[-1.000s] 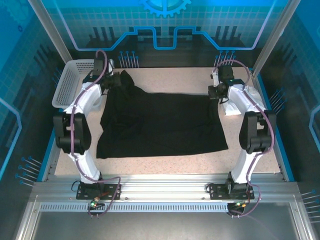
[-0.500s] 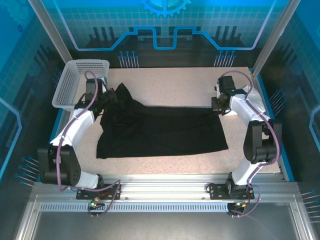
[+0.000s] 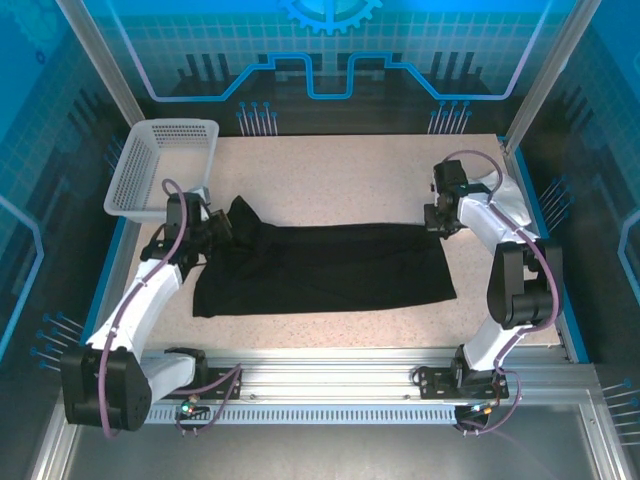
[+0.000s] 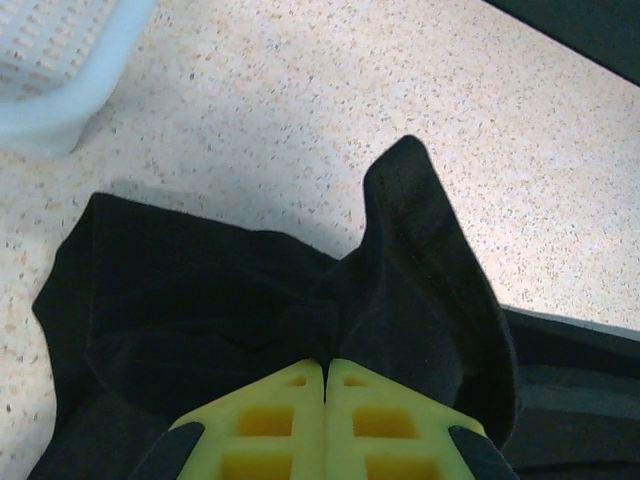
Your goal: Fold the inside-out t-shirt
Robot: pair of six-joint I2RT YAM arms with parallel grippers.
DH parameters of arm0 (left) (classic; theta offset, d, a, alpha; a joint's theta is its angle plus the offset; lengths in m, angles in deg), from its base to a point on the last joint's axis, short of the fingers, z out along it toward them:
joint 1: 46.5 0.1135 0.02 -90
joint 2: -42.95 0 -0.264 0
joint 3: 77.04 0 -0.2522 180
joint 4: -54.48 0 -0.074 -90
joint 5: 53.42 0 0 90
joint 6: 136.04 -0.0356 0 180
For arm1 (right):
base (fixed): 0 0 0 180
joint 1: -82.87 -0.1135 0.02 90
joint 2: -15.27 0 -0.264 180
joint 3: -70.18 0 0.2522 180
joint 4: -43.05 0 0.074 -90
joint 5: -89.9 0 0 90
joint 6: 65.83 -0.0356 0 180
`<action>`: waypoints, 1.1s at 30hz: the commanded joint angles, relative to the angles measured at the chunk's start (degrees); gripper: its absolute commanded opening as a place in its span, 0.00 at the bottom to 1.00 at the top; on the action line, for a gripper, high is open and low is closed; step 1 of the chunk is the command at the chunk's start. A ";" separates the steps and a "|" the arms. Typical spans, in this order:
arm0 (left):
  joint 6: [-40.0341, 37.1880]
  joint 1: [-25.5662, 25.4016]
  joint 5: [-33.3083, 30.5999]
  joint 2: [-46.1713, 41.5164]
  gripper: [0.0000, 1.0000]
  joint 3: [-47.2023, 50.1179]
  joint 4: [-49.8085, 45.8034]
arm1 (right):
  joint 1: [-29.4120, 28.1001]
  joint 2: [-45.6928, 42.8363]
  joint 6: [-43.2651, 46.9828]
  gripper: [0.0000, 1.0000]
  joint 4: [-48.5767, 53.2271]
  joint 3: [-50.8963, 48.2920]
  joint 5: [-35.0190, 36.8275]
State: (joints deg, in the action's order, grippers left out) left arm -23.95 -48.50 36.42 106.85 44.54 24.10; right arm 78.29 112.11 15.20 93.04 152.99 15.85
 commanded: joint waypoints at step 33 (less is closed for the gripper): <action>11.28 6.15 1.97 -9.93 0.63 8.56 -4.62 | -52.54 25.13 -5.96 0.61 -27.88 17.08 -12.99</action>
State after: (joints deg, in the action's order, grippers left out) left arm -13.11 -43.10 36.68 96.99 54.83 20.03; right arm 25.62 134.99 11.64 65.74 167.16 1.27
